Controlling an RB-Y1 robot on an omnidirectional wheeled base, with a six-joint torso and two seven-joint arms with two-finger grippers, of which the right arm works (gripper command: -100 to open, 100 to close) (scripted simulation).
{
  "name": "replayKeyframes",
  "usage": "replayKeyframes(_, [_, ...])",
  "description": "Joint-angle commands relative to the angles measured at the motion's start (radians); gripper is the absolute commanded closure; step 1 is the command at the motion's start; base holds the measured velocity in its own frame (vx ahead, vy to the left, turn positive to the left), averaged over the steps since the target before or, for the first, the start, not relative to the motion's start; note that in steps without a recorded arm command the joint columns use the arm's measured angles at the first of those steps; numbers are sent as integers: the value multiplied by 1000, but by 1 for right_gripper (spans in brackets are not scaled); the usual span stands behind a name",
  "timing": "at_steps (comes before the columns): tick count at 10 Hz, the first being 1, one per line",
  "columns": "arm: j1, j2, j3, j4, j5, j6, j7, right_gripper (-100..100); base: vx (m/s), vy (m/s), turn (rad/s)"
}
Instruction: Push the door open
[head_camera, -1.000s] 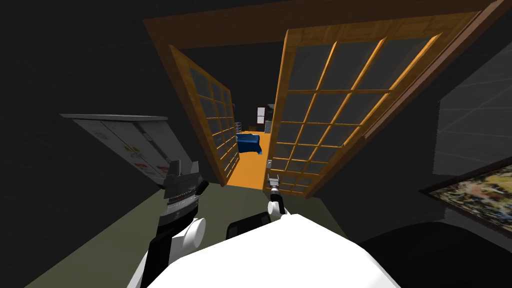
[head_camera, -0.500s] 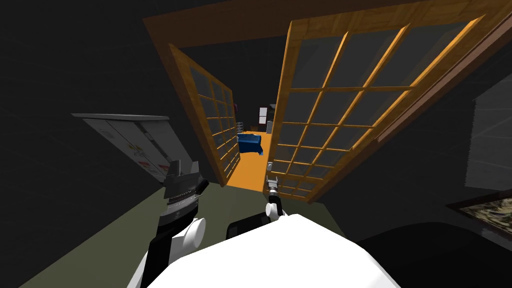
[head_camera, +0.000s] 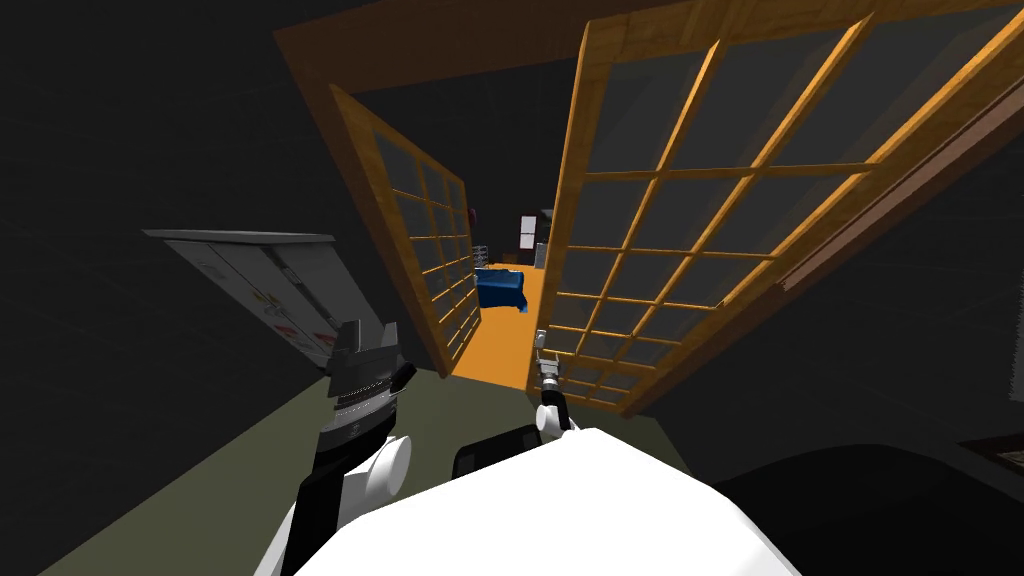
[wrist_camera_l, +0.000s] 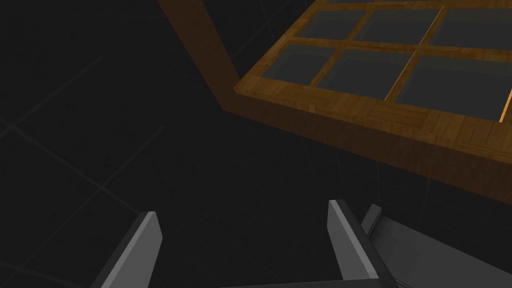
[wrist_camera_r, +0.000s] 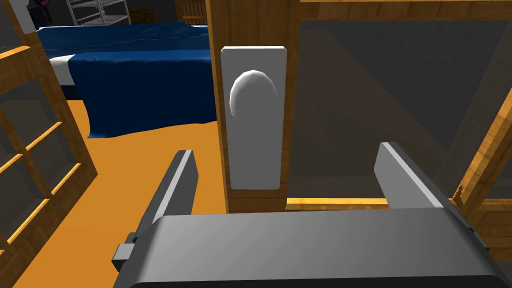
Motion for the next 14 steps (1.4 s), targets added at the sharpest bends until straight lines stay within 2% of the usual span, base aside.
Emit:
replayKeyframes(1, [-11, -20, -2, 23, -2, -12, -10, -100, 133, -55, 15])
replayKeyframes(2, [-11, -24, -4, 25, -3, -12, -12, -100, 189, -68, 31])
replayKeyframes(4, [-12, -16, -7, 28, -6, -13, -16, -100, 213, -67, 26])
replayKeyframes(6, [-14, 22, -10, 32, -9, -14, -21, -100, 196, -80, 26])
replayKeyframes(7, [-4, 11, -8, 17, -7, -10, -18, -100, 63, -29, -2])
replayKeyframes(8, [-4, 11, -8, 17, -7, -10, -18, 100, -12, 9, 5])
replayKeyframes(13, [-4, 11, -8, 17, -7, -10, -18, 100, -9, 7, 4])
replayKeyframes(14, [-5, -4, -17, 19, -14, -8, -15, 100, 77, 8, -18])
